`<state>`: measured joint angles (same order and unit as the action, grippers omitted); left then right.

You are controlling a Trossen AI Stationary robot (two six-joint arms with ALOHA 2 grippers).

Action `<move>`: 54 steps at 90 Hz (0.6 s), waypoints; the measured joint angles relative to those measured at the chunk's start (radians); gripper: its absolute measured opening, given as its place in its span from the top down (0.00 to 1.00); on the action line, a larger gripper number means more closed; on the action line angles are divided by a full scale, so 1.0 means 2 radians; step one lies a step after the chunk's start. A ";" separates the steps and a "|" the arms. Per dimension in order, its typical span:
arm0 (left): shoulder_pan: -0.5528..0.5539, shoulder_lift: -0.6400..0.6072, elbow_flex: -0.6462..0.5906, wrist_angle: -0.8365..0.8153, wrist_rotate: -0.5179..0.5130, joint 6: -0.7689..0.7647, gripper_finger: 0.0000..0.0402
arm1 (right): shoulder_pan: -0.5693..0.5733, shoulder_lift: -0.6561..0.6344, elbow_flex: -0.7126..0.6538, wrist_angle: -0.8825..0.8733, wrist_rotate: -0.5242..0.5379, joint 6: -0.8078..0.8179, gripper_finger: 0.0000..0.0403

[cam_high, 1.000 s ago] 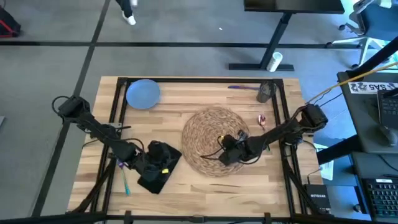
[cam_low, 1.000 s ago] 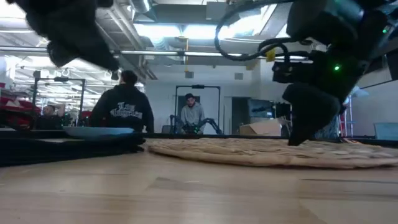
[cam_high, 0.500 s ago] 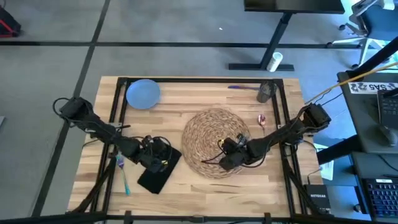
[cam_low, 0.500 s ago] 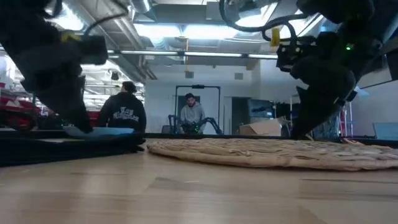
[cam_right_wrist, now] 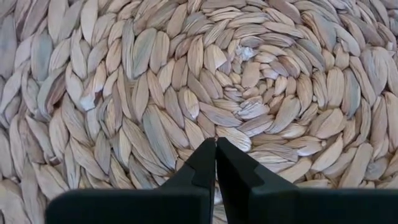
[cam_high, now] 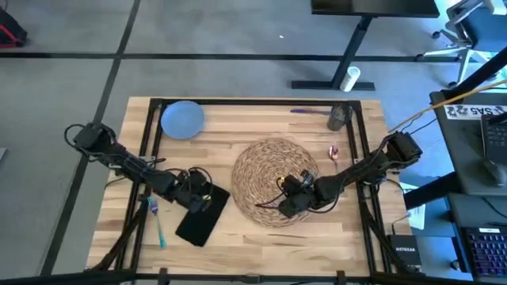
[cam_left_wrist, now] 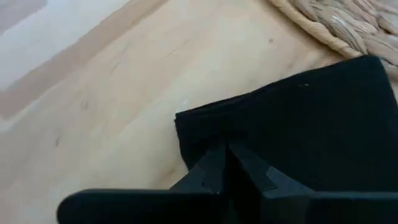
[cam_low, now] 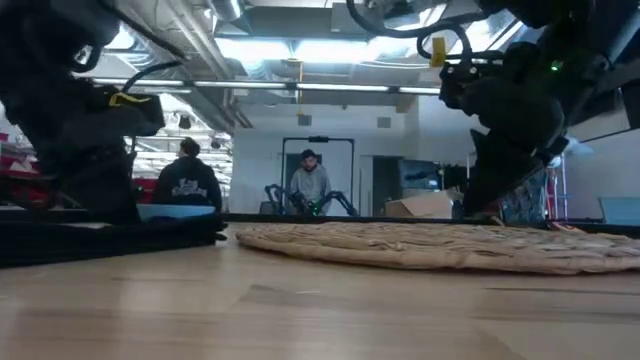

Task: Set table place
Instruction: Move the brown placemat on the center of the table

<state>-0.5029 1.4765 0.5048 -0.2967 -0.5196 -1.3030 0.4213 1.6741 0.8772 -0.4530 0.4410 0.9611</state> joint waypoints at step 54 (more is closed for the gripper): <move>-0.047 -0.001 0.113 -0.018 -0.055 0.036 1.00 | 0.000 -0.001 0.001 0.000 -0.004 0.000 1.00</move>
<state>-0.5968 1.4754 0.7303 -0.3334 -0.6305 -1.2313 0.4210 1.6730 0.8783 -0.4530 0.4339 0.9607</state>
